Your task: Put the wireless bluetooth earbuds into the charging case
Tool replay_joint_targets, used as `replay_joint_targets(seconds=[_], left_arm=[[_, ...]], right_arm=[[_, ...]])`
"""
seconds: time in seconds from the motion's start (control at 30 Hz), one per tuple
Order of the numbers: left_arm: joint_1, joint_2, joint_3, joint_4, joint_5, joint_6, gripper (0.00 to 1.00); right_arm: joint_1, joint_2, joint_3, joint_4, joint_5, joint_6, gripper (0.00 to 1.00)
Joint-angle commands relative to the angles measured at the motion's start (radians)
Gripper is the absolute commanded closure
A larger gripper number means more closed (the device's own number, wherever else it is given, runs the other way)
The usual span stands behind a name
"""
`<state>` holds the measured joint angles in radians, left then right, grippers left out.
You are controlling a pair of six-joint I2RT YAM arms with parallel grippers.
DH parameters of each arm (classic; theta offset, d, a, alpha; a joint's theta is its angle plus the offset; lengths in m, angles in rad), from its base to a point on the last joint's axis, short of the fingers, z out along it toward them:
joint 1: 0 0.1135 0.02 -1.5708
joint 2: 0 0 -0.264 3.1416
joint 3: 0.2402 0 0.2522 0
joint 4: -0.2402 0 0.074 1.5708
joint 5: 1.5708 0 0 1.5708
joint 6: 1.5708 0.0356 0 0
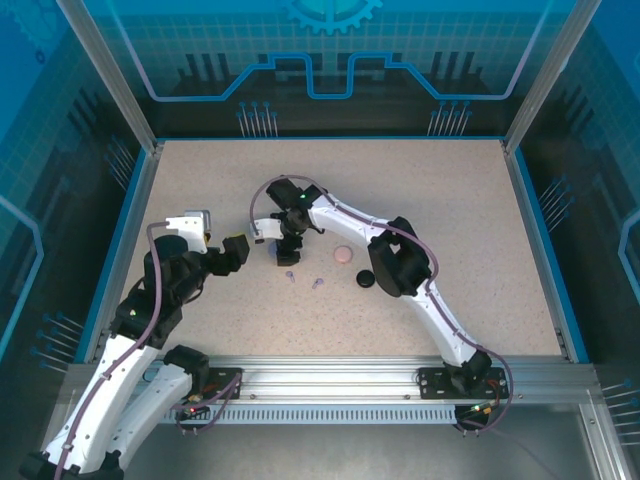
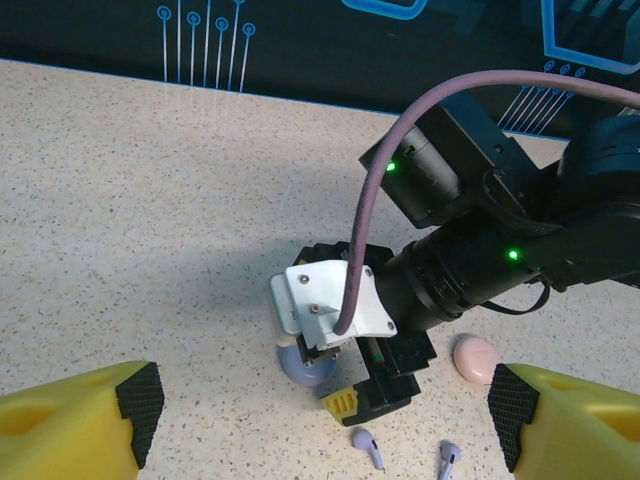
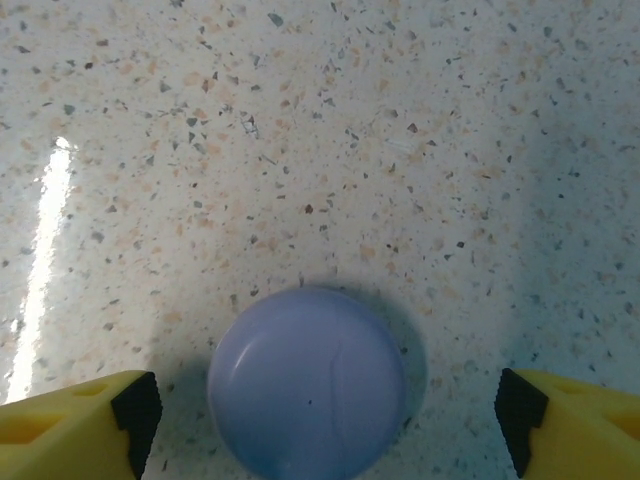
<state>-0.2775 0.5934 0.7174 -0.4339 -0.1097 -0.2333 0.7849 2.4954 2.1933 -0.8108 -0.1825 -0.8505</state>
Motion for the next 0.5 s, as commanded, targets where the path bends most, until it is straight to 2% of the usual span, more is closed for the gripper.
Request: replay_joint_targets(seconds=[0.0, 0.47], left_arm=[[0.009, -0.015, 0.038, -0.019, -0.017, 0.017, 0.12], [0.009, -0.020, 0.033, -0.019, -0.019, 0.015, 0.12]], right_arm=[[0.008, 0.042, 0.064, -0.085, 0.005, 0.000, 0.13], [0.008, 0.111, 0.121, -0.135, -0.001, -0.009, 0.29]])
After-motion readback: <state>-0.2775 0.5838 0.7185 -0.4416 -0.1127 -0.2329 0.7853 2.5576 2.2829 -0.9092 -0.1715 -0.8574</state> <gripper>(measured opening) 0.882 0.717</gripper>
